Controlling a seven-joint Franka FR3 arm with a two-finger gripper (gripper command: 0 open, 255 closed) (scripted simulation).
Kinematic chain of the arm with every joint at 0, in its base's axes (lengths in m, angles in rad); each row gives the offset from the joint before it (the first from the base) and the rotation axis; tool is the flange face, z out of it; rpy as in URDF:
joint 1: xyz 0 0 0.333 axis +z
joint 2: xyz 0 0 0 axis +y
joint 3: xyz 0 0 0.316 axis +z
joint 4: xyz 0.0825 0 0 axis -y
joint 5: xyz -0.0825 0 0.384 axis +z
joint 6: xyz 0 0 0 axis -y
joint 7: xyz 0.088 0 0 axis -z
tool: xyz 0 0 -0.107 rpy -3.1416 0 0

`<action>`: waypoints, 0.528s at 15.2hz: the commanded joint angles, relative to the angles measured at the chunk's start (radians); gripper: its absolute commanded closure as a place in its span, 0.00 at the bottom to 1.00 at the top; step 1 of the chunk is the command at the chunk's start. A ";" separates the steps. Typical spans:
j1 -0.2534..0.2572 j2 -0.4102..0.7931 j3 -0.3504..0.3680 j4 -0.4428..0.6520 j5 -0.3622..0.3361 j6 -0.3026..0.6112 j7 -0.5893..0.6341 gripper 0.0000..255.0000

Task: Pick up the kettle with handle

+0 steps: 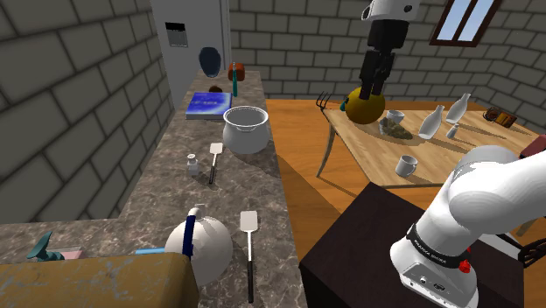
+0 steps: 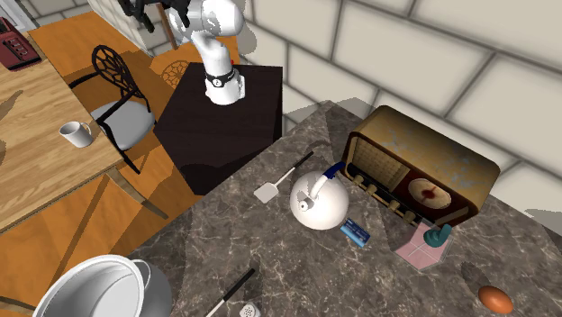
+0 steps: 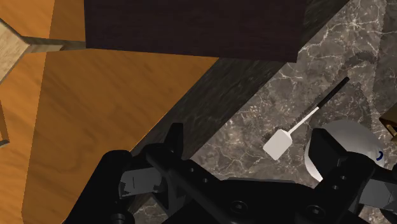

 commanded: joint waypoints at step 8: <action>0.016 0.038 0.175 -0.075 0.111 0.138 0.247 0.00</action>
